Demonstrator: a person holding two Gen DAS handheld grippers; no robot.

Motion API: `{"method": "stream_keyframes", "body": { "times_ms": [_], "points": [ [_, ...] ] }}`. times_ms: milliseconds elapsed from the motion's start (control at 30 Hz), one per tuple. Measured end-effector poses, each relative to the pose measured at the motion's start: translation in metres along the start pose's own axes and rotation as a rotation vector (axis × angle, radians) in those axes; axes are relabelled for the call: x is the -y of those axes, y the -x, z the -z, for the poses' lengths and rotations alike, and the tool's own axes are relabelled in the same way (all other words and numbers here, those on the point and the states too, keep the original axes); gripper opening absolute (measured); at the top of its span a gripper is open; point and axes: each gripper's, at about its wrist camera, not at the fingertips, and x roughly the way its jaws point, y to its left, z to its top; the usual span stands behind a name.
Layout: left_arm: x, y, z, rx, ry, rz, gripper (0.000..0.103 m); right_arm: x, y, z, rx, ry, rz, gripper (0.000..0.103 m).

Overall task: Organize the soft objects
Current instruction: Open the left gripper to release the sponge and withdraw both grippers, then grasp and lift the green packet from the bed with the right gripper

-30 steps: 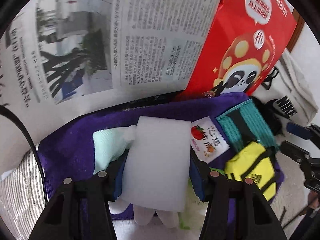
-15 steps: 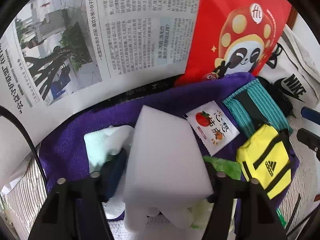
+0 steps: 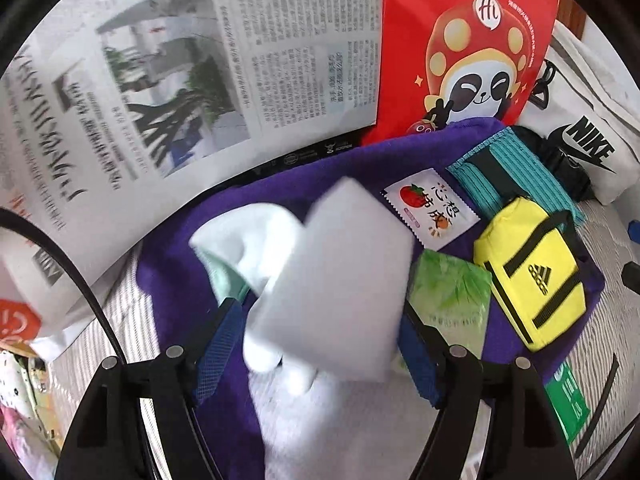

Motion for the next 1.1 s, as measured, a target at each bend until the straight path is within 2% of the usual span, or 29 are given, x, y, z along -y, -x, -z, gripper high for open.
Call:
{"method": "stream_keyframes", "body": {
  "times_ms": [167, 333, 433, 567, 667, 767, 833, 967, 1100],
  "points": [
    [-0.002, 0.021, 0.014, 0.006, 0.0, -0.032, 0.075, -0.003, 0.014, 0.014, 0.011, -0.008, -0.003, 0.057],
    [-0.001, 0.054, 0.046, 0.03, 0.013, -0.046, 0.075, -0.004, 0.026, 0.032, 0.016, -0.031, -0.005, 0.057],
    [0.003, 0.074, 0.055, 0.064, 0.016, -0.02, 0.075, -0.002, 0.037, 0.045, 0.027, -0.058, -0.012, 0.057],
    [0.026, 0.101, 0.076, 0.104, -0.006, 0.072, 0.075, 0.004, 0.047, 0.063, 0.029, -0.097, -0.007, 0.058],
    [0.05, 0.114, 0.09, 0.109, -0.045, 0.091, 0.075, 0.01, 0.05, 0.079, 0.015, -0.138, -0.018, 0.064],
    [0.066, 0.112, 0.106, 0.108, -0.058, 0.089, 0.075, 0.007, 0.043, 0.096, -0.008, -0.172, -0.096, 0.068],
    [0.068, 0.108, 0.115, 0.1, -0.034, 0.096, 0.075, -0.004, 0.031, 0.105, -0.041, -0.143, -0.117, 0.069],
    [0.049, 0.102, 0.139, 0.082, 0.07, 0.141, 0.075, -0.032, 0.003, 0.116, -0.083, -0.073, -0.142, 0.069],
    [0.033, 0.103, 0.159, 0.081, 0.121, 0.128, 0.075, -0.05, -0.02, 0.117, -0.114, -0.047, -0.147, 0.069]
  ]
}}
